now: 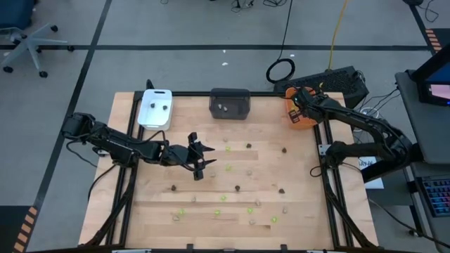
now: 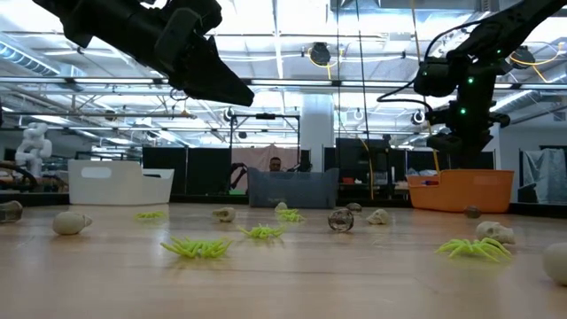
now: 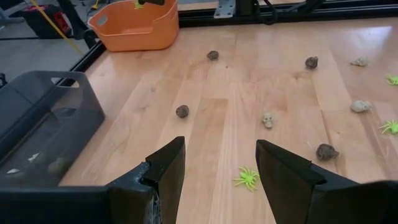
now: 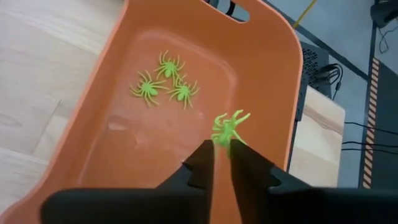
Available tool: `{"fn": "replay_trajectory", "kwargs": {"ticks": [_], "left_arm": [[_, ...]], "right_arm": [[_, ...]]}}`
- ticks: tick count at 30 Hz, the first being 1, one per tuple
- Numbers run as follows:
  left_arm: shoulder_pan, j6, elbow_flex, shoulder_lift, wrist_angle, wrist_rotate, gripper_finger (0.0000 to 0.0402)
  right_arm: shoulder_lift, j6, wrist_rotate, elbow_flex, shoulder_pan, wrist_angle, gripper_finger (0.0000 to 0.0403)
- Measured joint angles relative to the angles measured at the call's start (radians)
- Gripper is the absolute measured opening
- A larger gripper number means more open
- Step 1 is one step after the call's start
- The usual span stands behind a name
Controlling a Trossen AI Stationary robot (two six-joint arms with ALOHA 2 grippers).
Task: Sort Halloween decoration
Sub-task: Put the green toy spider into the orange bin, then put the black toy skull into the white bin
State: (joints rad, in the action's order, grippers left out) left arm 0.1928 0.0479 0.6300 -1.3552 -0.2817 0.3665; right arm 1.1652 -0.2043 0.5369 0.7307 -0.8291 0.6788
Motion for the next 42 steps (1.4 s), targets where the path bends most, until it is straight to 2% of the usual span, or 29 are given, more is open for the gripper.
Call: {"fn": "replay_trajectory", "kwargs": {"ticks": [7, 11, 20, 23, 27, 32, 34, 37, 42], "left_arm": [[-0.001, -0.001, 0.000, 0.000, 0.000, 0.000, 0.0196], [-0.001, -0.001, 0.000, 0.000, 0.000, 0.000, 0.0196], [-0.001, -0.002, 0.000, 0.000, 0.007, 0.000, 0.0196], [-0.001, -0.002, 0.000, 0.000, 0.010, 0.000, 0.0196], [0.000, -0.001, 0.000, 0.000, 0.019, -0.004, 0.0196], [0.000, -0.001, 0.000, 0.000, 0.033, -0.004, 0.0196], [0.003, -0.001, 0.000, 0.000, 0.032, -0.005, 0.0196], [0.013, -0.002, 0.000, 0.000, 0.032, -0.005, 0.0196], [0.018, -0.002, 0.000, 0.000, 0.031, -0.006, 0.0196]], "right_arm": [[0.000, -0.019, 0.021, 0.000, 0.008, -0.006, 0.0130], [-0.016, -0.019, 0.070, 0.017, 0.024, 0.012, 0.0162], [-0.044, 0.008, 0.063, 0.080, 0.026, 0.129, 0.0165], [-0.042, 0.045, 0.002, 0.080, 0.025, 0.143, 0.0165], [-0.042, 0.059, -0.096, 0.080, 0.015, 0.143, 0.0139], [-0.037, 0.033, -0.140, 0.080, -0.004, 0.141, 0.0028], [-0.037, 0.016, -0.147, 0.080, -0.007, 0.127, 0.0010], [-0.037, -0.014, -0.146, 0.080, -0.010, 0.127, 0.0043], [-0.038, -0.007, -0.147, 0.080, -0.016, 0.126, 0.0137]]}}
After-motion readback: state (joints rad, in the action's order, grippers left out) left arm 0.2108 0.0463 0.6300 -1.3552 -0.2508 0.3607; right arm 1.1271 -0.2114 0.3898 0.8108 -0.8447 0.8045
